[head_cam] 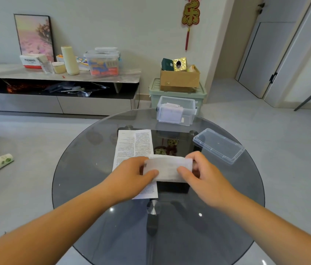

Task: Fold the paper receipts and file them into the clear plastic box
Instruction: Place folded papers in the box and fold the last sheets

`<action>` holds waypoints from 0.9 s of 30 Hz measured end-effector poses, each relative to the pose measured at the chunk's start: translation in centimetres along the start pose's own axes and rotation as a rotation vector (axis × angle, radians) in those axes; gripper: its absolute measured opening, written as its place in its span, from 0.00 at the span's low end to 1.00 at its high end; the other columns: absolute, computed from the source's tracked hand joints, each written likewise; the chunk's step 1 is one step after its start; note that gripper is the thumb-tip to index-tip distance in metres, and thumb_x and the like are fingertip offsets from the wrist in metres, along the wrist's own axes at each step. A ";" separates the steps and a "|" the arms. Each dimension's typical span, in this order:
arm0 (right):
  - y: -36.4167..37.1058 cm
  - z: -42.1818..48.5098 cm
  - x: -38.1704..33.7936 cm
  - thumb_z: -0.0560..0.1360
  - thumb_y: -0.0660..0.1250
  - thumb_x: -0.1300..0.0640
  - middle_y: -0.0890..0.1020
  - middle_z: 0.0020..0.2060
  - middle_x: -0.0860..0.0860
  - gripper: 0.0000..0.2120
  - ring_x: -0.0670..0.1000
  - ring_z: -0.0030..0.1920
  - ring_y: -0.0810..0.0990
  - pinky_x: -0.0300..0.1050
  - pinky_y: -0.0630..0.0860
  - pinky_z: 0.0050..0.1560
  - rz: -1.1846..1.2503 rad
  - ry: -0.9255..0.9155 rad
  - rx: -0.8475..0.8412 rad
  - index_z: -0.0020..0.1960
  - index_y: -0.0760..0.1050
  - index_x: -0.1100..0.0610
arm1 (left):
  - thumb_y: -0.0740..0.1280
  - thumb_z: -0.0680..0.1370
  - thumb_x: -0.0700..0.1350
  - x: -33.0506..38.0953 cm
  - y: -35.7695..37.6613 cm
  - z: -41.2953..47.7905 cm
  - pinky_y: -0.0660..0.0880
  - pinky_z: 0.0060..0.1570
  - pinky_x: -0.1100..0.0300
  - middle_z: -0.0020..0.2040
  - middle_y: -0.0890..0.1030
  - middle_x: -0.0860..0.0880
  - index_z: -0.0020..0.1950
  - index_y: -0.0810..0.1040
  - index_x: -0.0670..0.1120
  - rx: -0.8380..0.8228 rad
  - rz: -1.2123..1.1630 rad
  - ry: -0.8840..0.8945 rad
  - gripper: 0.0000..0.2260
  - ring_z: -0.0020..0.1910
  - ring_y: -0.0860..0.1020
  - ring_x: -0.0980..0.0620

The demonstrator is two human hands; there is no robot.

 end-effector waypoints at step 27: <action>0.4 2.5 1.7 0.75 0.64 0.33 0.64 0.58 0.43 0.27 0.48 0.62 0.61 0.45 0.58 0.60 -0.554 0.135 -0.055 0.72 0.66 0.37 | 0.67 0.78 0.61 -0.4 1.8 2.3 0.67 0.69 0.57 0.61 0.63 0.53 0.77 0.65 0.60 -0.063 0.312 -0.030 0.28 0.62 0.67 0.52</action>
Point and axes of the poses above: each hand's wrist, its own z-axis towards the middle knuckle, its own y-axis out of the palm, x = y × z, the point moved 2 cm from there along z, towards the middle knuckle
